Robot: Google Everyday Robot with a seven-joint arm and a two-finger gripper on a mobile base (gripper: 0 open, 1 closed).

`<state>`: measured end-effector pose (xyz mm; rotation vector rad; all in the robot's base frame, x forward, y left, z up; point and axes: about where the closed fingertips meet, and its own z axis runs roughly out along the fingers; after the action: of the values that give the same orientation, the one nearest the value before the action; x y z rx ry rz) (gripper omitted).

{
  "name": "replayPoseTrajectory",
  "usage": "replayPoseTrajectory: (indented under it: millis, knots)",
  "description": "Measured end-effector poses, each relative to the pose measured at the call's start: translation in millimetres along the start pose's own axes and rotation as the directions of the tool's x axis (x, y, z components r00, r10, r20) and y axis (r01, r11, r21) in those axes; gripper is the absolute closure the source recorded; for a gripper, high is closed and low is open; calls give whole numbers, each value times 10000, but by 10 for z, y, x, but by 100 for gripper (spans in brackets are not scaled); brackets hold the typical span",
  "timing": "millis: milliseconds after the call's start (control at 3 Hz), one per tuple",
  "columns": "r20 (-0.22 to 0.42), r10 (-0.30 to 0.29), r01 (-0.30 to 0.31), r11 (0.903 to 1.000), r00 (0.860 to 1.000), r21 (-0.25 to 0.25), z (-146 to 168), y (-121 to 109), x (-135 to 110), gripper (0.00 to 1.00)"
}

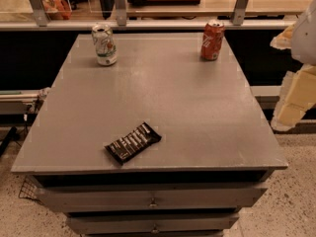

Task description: Move 7up can near rxbar chocolate

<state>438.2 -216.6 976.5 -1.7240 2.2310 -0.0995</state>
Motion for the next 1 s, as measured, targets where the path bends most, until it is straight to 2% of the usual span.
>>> replayPoseTrajectory:
  millis: [333,667,1000]
  knots:
    - [1,0,0,10000,10000,2,0,0,0,0]
    - [482,8,-10,10000,9988,27,266,-142,-295,0]
    - [2006,-79,153,9993,9796,-355,1029,-535,-1102,0]
